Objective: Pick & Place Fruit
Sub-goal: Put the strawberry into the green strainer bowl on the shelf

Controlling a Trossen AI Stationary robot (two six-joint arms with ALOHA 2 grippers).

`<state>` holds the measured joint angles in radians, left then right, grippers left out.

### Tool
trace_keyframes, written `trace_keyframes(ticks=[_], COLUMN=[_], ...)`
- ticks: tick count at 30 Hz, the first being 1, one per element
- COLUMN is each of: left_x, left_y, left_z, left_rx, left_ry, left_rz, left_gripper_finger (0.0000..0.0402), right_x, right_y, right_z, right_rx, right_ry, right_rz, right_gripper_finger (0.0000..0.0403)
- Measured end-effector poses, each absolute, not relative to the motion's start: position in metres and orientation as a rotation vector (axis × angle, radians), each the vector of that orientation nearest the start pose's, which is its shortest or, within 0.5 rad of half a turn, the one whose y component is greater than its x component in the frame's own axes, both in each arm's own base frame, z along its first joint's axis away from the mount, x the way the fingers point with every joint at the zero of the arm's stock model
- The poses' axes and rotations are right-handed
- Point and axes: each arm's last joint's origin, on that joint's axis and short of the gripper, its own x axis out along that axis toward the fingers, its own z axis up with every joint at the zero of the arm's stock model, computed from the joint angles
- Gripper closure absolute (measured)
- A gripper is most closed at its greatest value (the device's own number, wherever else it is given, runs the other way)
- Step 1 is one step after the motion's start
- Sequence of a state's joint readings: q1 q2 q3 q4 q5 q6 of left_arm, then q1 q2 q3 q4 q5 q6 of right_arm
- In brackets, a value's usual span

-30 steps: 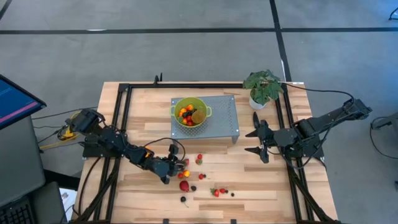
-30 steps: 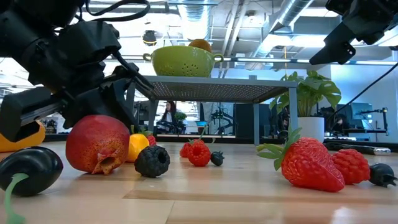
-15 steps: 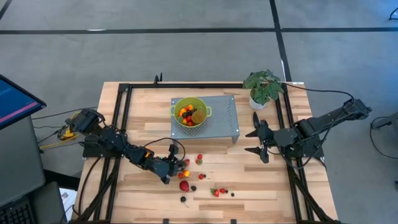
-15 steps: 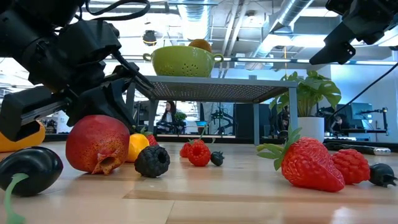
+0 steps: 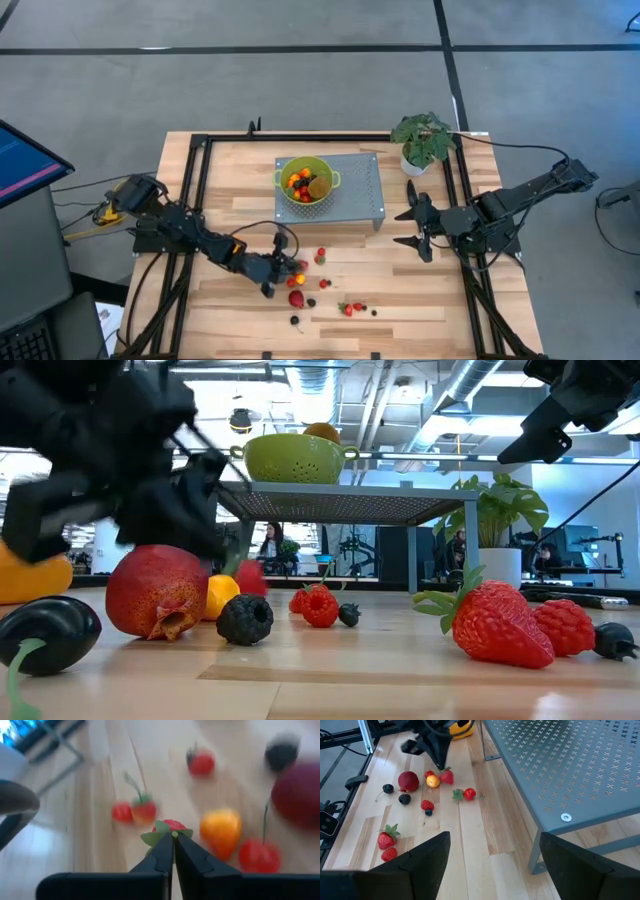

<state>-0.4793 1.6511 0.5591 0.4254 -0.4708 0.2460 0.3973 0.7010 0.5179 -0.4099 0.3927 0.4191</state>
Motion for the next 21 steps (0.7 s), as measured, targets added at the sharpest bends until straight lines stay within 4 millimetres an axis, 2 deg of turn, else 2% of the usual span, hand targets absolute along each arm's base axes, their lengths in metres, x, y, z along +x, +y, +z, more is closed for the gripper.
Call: trace_keyframes(ticks=[5,11,16,21], left_x=[0.259,0.25,0.235,0.223], left_y=[-0.119,-0.112,-0.093,-0.064], left_z=[0.149,0.205,0.249,0.278], left_rx=[0.461,0.342,0.26,0.207], left_ry=[0.412,0.17,0.01,-0.101], left_rz=[-0.067,-0.029,0.033,0.143], left_gripper_finger=[0.0393,0.0397,0.0394,0.0395], right_x=[0.141,0.141,0.141,0.141], right_y=[0.047,0.047,0.047,0.047], right_z=[0.235,0.235,0.235,0.235], right_rx=[0.18,0.18,0.18,0.18], right_ry=[0.536,0.536,0.536,0.536], right_rz=[-0.109,-0.109,-0.11,-0.109], right_gripper_finger=[0.0101,0.0101,0.0101,0.0101])
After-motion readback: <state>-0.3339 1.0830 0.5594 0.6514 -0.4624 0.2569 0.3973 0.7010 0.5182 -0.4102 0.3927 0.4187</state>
